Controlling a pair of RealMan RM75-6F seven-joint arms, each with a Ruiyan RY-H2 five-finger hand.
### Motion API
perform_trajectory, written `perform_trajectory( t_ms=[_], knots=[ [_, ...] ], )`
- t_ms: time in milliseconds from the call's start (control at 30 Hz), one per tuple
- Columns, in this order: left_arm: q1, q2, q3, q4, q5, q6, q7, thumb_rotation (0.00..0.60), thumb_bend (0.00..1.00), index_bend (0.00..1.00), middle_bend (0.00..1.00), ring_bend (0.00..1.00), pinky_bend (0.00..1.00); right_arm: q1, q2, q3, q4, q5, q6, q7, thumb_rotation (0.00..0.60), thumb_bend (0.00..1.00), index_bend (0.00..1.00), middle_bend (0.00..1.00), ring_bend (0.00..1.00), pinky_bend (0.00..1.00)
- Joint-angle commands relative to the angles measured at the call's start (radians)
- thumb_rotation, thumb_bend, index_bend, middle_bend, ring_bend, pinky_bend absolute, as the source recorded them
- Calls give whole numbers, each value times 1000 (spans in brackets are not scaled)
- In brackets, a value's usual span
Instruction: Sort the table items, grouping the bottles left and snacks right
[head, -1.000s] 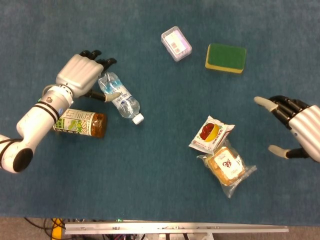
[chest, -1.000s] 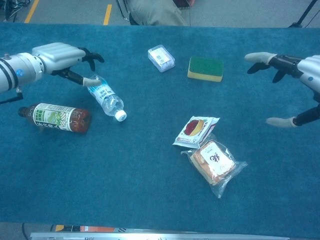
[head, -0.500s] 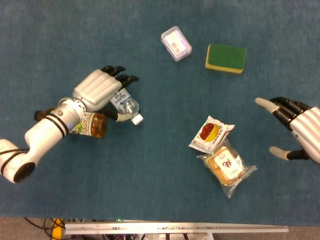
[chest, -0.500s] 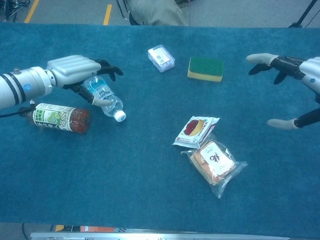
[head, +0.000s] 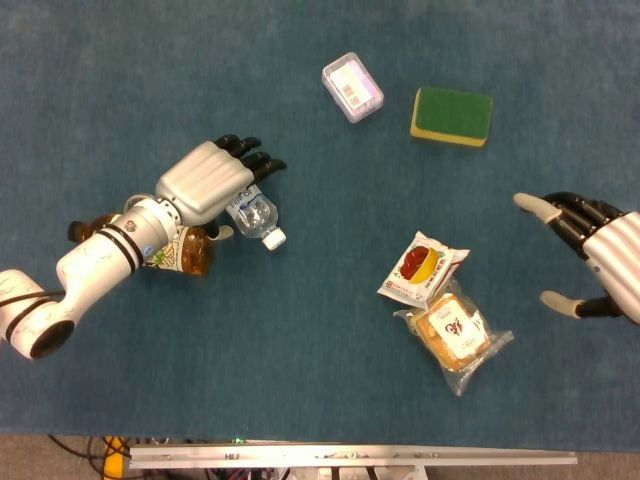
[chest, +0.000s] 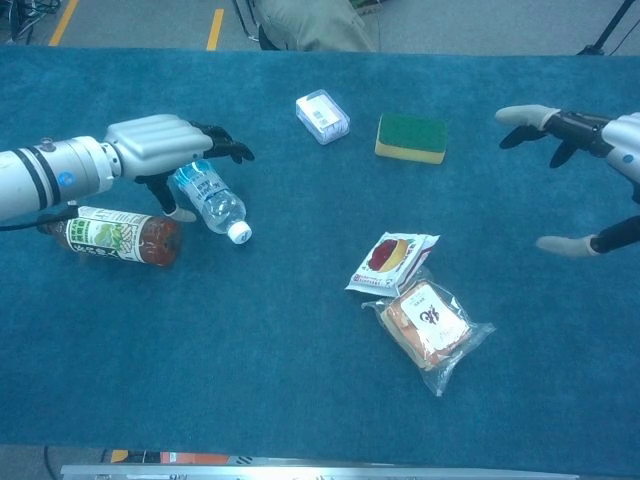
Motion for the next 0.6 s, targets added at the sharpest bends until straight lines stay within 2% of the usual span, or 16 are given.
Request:
perform_trajectory(
  t_ms=[33, 600],
  knots=[
    [0, -10, 6, 13, 16, 5, -3, 600, 170, 102, 172, 68, 141, 0, 0, 0, 0, -2, 1, 2, 600, 129, 34, 249, 193, 338],
    [0, -94, 36, 132, 109, 44, -64, 600, 170, 118, 177, 67, 141, -1, 4, 2, 0, 5, -2, 14, 600, 129, 34, 249, 192, 338]
  ],
)
